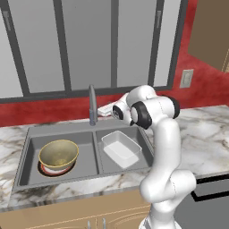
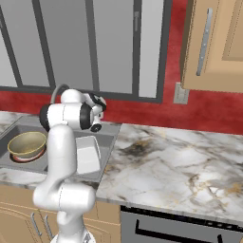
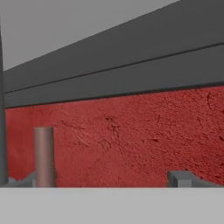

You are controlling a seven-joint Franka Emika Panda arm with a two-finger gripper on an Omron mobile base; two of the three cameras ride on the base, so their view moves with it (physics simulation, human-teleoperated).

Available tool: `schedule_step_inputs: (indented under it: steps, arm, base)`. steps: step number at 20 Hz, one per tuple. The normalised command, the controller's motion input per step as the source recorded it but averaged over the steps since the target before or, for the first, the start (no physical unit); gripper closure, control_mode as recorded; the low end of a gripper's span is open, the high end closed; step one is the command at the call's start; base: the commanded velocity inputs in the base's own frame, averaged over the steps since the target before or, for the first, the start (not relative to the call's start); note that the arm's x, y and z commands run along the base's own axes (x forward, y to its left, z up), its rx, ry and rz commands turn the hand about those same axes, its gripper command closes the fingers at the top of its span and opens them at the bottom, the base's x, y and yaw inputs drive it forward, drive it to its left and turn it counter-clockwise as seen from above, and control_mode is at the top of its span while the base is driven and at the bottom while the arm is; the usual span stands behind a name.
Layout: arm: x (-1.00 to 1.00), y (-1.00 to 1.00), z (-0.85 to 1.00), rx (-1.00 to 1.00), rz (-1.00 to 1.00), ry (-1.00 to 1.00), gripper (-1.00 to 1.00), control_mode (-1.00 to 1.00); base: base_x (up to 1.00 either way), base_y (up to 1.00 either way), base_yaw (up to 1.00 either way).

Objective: Pick the bowl and tupperware and place them in the sink. Then turn on the water.

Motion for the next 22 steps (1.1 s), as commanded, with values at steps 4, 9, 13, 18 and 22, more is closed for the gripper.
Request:
schedule_step_inputs:
  steps: [4, 9, 13, 18, 22]
  arm:
    - [0.18, 0.0, -0.11, 0.0, 0.0, 0.0, -1.0, -1.0]
    - [0.19, 0.01, -0.17, 0.0, 0.0, 0.0, -1.0, -1.0]
    - [0.17, 0.01, -0.22, 0.0, -0.01, 0.0, -1.0, -1.0]
    - [0.14, 0.0, -0.23, 0.0, -0.08, 0.0, -1.0, -1.0]
    - [0.03, 0.0, -0.22, 0.0, -0.12, 0.0, -1.0, -1.0]
  base:
    - [0.0, 0.0, 0.0]
    - [0.0, 0.0, 0.0]
    - [0.0, 0.0, 0.0]
    - [0.0, 0.0, 0.0]
    - [0.0, 0.0, 0.0]
